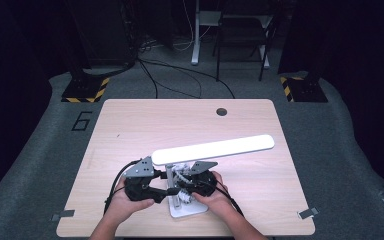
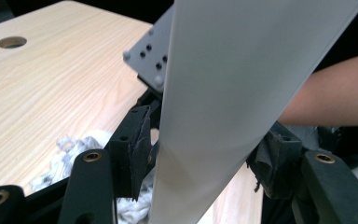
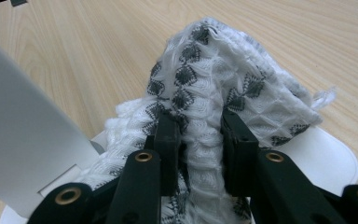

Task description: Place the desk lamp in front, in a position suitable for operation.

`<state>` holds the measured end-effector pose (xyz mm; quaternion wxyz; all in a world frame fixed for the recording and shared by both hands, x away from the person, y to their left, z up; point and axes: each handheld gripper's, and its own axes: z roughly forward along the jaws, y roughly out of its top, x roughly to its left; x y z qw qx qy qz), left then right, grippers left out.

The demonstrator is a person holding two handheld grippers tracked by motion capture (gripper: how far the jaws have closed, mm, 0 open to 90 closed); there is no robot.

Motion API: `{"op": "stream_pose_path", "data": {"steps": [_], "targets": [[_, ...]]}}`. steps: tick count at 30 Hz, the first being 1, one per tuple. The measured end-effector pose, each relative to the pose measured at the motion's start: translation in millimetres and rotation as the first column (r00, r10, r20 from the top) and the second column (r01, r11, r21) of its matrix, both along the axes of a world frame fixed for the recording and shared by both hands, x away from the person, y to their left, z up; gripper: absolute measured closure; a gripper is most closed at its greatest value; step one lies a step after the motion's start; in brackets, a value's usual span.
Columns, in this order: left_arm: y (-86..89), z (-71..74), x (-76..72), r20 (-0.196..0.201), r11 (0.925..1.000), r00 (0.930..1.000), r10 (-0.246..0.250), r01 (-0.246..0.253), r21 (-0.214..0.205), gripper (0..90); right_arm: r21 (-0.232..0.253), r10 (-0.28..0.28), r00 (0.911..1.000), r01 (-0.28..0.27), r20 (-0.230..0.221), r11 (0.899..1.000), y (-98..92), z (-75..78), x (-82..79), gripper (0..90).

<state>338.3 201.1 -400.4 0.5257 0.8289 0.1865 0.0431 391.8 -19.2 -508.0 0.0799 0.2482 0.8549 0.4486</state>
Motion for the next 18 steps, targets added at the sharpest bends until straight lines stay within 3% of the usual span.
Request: {"op": "stream_pose_path", "data": {"steps": [10, 15, 18], "targets": [[-1.1, 12.8, -0.2, 0.013, 1.0, 0.9999, -0.008, 0.008, 0.002, 43.9, 0.002, -0.002, 1.0, 0.002, -0.004, 1.0, 0.0, -0.1, 0.9, 70.8], [1.9, 12.4, -1.3, 0.017, 1.0, 0.9998, -0.006, 0.006, 0.001, 45.9, 0.005, -0.005, 1.0, 0.005, -0.007, 1.0, 0.1, 1.3, 1.0, 70.8], [2.6, 12.0, -2.0, 0.042, 1.0, 0.9991, -0.006, 0.006, -0.002, 49.9, 0.012, -0.009, 1.0, 0.009, -0.005, 1.0, 0.7, 4.6, 1.7, 70.7]]}}
